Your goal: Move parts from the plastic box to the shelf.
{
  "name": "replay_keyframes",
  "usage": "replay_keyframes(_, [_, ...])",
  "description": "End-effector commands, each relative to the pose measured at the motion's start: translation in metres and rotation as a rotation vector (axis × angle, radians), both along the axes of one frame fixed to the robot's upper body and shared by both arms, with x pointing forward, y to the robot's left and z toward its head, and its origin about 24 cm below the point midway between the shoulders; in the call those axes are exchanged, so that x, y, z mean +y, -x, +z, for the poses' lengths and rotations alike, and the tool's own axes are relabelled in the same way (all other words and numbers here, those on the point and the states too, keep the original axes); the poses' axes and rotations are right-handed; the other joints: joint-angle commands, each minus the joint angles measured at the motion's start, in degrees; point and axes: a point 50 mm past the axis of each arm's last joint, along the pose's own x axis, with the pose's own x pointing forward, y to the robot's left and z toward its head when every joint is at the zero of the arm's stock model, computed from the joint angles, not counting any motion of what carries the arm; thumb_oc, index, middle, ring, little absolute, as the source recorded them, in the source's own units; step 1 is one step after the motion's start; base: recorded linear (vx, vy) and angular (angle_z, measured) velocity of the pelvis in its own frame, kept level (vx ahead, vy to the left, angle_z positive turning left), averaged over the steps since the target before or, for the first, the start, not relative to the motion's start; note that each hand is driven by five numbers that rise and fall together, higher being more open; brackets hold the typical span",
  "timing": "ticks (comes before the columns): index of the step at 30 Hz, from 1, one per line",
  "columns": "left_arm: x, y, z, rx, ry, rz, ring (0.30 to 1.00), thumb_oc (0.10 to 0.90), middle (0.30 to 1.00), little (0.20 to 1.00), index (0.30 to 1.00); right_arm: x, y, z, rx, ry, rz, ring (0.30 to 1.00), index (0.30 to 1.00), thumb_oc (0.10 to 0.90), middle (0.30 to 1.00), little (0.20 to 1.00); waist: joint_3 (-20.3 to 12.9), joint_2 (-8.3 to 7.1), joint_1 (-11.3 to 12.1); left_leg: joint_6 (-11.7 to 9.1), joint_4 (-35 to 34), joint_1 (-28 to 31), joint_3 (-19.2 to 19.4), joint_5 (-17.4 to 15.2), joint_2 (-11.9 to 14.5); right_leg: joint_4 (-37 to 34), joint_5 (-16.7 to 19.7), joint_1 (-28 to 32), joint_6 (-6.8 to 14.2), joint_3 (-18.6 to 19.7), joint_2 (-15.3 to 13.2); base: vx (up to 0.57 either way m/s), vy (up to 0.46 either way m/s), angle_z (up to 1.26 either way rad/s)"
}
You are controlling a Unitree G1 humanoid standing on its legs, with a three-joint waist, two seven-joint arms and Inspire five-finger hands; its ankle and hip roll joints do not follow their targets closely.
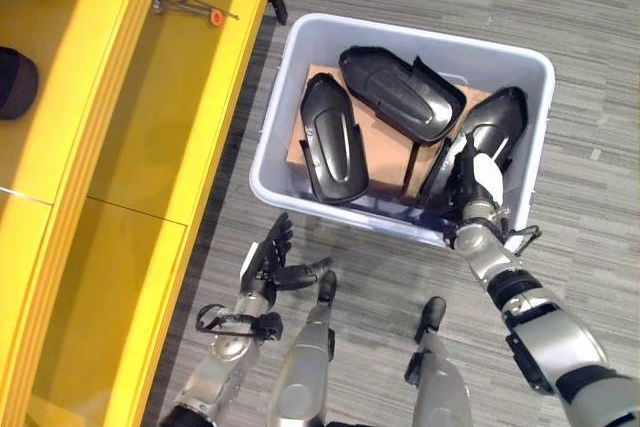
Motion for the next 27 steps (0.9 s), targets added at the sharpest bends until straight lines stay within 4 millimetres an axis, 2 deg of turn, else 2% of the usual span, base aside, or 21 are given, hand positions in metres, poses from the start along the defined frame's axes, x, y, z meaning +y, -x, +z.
replay_keyframes(1, [-0.005,0.001,0.032,-0.171,0.040,-0.072,1.000,0.900,1.000,1.000,1.000,-0.034,-0.003,0.027,-0.052,0.088,-0.070,1.000,1.000,0.900,1.000,1.000,-1.9,0.69,1.8,1.6,2.6,-1.0,2.1,-2.5,1.3,8.4,-4.3,-0.5,1.6,0.7,-5.3,0.00,-0.003,0.04])
replay_keyframes(9, [-0.005,-0.001,0.032,-0.171,0.042,-0.077,1.000,0.900,1.000,1.000,1.000,-0.038,-0.006,0.045,-0.088,0.183,-0.041,1.000,1.000,0.900,1.000,1.000,-2.2,0.65,1.7,1.6,2.8,-1.3,2.0,-2.6,1.2,8.6,-4.4,-0.6,1.6,0.5,-5.3,0.00,0.002,0.00])
replay_keyframes(11, [-0.003,-0.002,0.033,-0.174,0.039,-0.061,1.000,0.900,1.000,1.000,1.000,-0.032,-0.006,0.059,-0.171,0.176,-0.015,1.000,1.000,0.900,1.000,1.000,-2.2,0.18,1.2,1.6,2.8,-1.2,2.2,-2.7,1.4,8.7,-4.5,-0.7,1.5,0.7,-5.1,0.00,0.000,0.00])
replay_keyframes(14, [-0.001,-0.003,0.033,-0.172,0.039,-0.045,1.000,0.900,1.000,1.000,1.000,-0.028,-0.004,0.066,-0.222,0.182,0.004,1.000,1.000,0.900,1.000,1.000,-2.1,-0.13,0.7,1.6,2.9,-1.2,2.3,-2.8,1.5,8.7,-4.5,-0.9,1.5,0.9,-5.1,0.00,0.000,0.00])
replay_keyframes(22, [0.005,-0.004,0.032,-0.171,0.046,0.013,1.000,0.900,1.000,1.000,1.000,-0.025,0.023,0.075,-0.402,0.153,0.006,1.000,1.000,0.900,1.000,1.000,-2.1,-1.33,-1.4,1.7,3.0,-1.1,2.4,-3.2,1.9,8.8,-4.7,-1.0,1.3,1.3,-4.9,0.00,0.000,0.00])
replay_keyframes(27, [0.007,-0.002,0.031,-0.167,0.044,0.027,1.000,0.900,1.000,1.000,1.000,-0.023,0.035,0.078,-0.471,0.137,0.001,1.000,1.000,0.900,1.000,1.000,-2.4,-1.78,-1.9,1.7,3.0,-1.0,2.5,-3.2,1.9,8.6,-4.7,-1.0,1.4,1.4,-4.9,0.00,-0.002,-0.01])
